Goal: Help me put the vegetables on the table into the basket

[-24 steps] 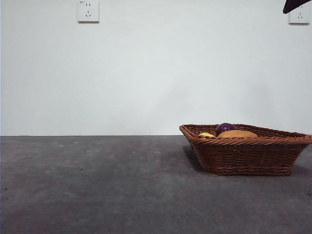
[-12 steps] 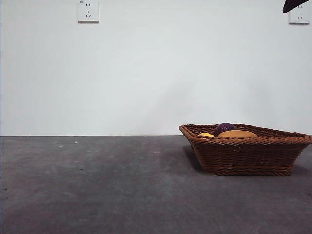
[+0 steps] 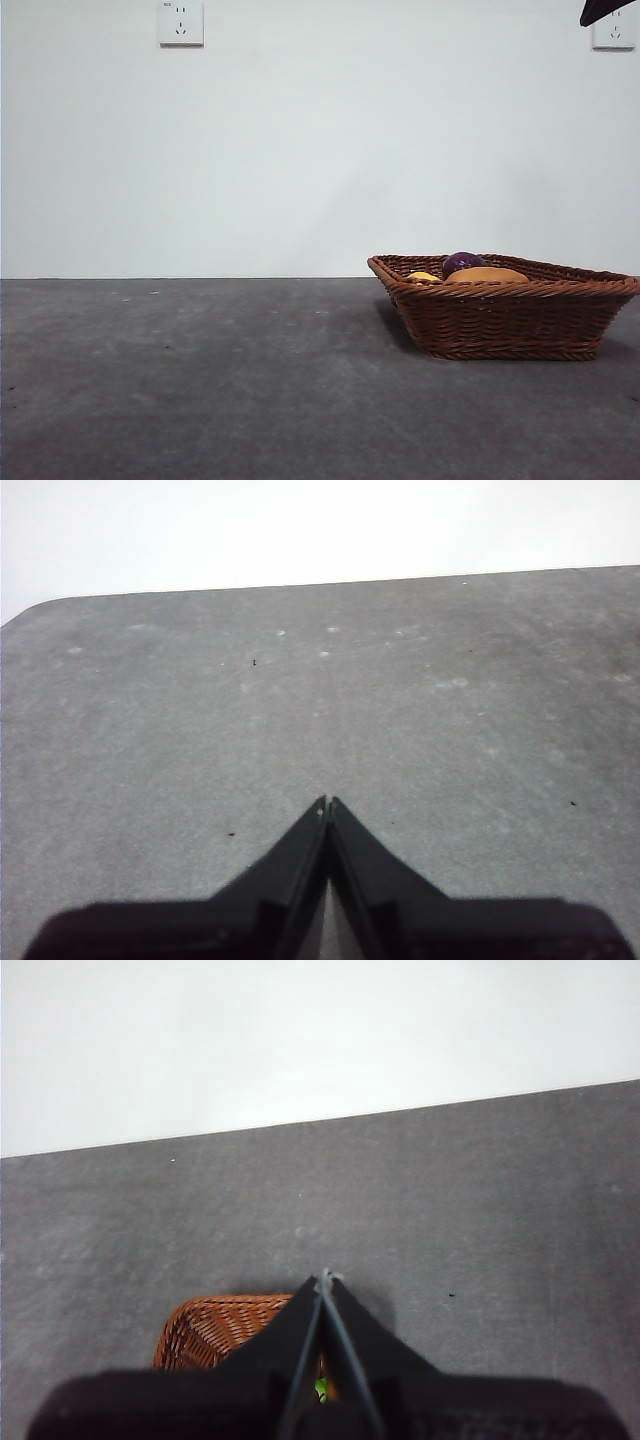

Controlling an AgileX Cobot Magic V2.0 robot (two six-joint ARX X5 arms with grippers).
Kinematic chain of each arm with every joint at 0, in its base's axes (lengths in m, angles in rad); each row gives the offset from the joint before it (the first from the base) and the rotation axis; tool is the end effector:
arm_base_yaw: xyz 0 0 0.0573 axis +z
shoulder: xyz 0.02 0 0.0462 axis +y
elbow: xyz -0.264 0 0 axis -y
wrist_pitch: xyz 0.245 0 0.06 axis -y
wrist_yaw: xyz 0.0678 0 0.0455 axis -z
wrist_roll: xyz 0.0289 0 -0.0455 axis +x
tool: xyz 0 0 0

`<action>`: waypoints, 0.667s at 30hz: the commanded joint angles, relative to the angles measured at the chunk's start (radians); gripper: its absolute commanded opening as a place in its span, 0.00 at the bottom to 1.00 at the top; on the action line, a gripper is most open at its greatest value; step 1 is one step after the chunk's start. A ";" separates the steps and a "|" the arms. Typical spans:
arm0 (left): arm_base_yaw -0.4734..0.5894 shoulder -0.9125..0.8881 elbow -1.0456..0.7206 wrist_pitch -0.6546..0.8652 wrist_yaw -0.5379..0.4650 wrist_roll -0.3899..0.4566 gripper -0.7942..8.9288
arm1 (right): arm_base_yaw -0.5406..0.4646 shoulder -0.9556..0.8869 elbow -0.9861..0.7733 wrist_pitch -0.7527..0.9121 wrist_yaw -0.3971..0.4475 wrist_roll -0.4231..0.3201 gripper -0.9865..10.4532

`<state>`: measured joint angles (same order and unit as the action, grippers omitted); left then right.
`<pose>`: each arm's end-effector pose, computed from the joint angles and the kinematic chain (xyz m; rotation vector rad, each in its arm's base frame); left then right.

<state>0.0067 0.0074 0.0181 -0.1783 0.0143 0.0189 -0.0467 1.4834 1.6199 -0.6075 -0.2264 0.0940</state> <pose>0.0957 0.0002 0.1519 0.0171 0.1675 -0.0092 0.3170 -0.0083 0.4157 0.1562 0.4754 0.1543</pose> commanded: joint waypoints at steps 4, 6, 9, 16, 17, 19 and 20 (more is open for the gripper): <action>0.003 0.004 -0.010 0.011 0.005 0.008 0.08 | 0.000 -0.002 -0.006 0.001 0.063 0.007 0.09; 0.003 0.004 -0.010 0.011 0.005 0.008 0.08 | 0.001 -0.037 -0.018 0.002 0.113 0.007 0.09; 0.003 0.004 -0.010 0.011 0.005 0.008 0.08 | 0.016 -0.126 -0.066 0.006 0.145 0.007 0.09; 0.003 0.008 -0.010 0.011 0.005 0.008 0.08 | 0.041 -0.452 -0.381 0.180 0.145 0.007 0.09; 0.003 0.008 -0.010 0.011 0.005 0.008 0.08 | 0.041 -0.508 -0.444 0.214 0.146 0.007 0.09; 0.003 0.008 -0.010 0.011 0.005 0.008 0.08 | 0.040 -0.613 -0.565 0.266 0.149 0.007 0.09; 0.003 0.008 -0.010 0.011 0.004 0.008 0.08 | 0.039 -0.662 -0.619 0.276 0.150 0.006 0.09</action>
<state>0.0067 0.0158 0.0181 -0.1783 0.0143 0.0189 -0.0067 0.8566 1.0744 -0.3332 -0.0780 0.0937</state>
